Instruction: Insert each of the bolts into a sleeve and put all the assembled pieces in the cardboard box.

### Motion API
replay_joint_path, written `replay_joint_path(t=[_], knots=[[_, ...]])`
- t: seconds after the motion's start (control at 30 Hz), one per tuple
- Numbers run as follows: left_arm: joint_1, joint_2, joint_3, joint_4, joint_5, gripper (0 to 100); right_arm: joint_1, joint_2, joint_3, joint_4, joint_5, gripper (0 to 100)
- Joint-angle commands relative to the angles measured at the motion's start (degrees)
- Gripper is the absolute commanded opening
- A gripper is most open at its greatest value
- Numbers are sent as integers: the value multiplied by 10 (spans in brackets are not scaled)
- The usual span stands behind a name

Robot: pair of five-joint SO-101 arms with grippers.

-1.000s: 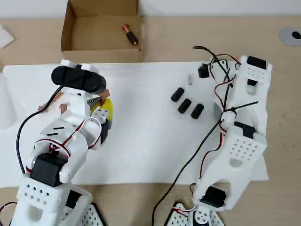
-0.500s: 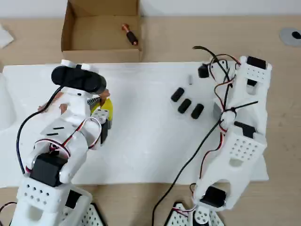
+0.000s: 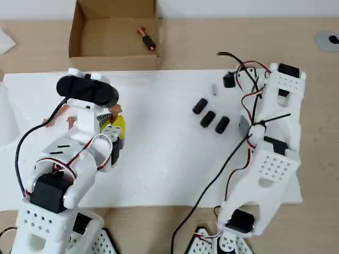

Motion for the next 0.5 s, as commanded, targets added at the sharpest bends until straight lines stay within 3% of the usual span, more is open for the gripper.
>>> replay_joint_path(t=[0.0, 0.27, 0.47], knots=[[-6, -11, -47, 1, 3, 5, 7, -40, -56, 30, -24, 9], [-9, -11, -49, 0, 3, 6, 15, -256, -160, 76, -31, 9], [-10, -11, -44, 0, 0, 6, -15, -484, -84, 72, -152, 9]])
